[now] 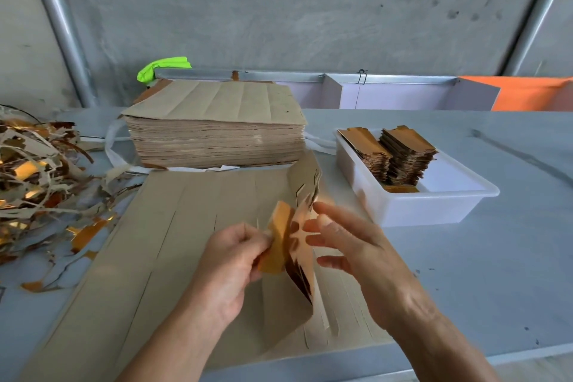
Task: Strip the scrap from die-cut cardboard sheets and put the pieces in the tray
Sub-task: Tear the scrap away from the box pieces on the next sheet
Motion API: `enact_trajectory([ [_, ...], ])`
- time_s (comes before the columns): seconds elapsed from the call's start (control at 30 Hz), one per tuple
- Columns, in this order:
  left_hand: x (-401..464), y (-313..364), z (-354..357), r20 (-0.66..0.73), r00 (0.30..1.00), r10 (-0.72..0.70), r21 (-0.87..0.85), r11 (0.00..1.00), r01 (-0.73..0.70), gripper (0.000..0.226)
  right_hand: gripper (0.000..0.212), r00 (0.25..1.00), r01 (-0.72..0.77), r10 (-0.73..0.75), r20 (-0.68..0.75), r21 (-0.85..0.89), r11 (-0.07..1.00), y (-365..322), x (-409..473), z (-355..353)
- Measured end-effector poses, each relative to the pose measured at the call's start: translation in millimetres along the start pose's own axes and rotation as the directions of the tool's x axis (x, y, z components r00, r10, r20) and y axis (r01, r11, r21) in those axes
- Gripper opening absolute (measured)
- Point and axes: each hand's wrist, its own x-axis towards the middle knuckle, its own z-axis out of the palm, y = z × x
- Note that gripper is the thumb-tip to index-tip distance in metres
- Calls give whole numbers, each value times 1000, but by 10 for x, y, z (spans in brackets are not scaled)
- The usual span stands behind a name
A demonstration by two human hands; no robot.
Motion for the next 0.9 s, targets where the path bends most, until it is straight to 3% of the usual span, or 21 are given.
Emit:
enact_trajectory([
  [0.07, -45, -88, 13, 66, 998, -1, 100, 995, -6, 14, 30, 1000, -9, 9, -5, -10, 1000, 31, 21, 40],
  [0.17, -95, -134, 73, 143, 990, -13, 164, 986, -10, 23, 35, 998, 55, -61, -35, -160, 986, 71, 27, 91],
  [0.3, -100, -71, 149, 190, 978, -87, 119, 991, 65, 28, 31, 981, 155, -187, -54, -360, 920, 94, 45, 78],
  [0.37, -74, -56, 171, 201, 974, -103, 135, 988, 76, 36, 27, 983, 147, -176, -56, -342, 928, 102, 58, 66],
  [0.5, -65, -95, 137, 152, 987, -47, 245, 970, 9, 13, 27, 970, 93, -150, -191, -275, 957, 151, 87, -54],
  [0.67, -44, -173, 39, 109, 994, 0, 359, 932, -39, 45, 29, 969, -46, 12, -246, -132, 990, 217, 59, -267],
  [0.77, -37, -206, 118, 81, 995, -50, 314, 949, 23, 57, 29, 969, -79, 45, -244, -133, 988, 235, 48, -307],
  [0.83, -28, -219, 169, 65, 993, -94, 264, 962, 74, 51, 26, 957, -85, 42, -285, -141, 986, 250, 48, -369],
  [0.9, -22, -243, 209, 79, 993, -87, 262, 963, 64, 25, 21, 946, -99, 36, -321, -183, 978, 276, 41, -443],
])
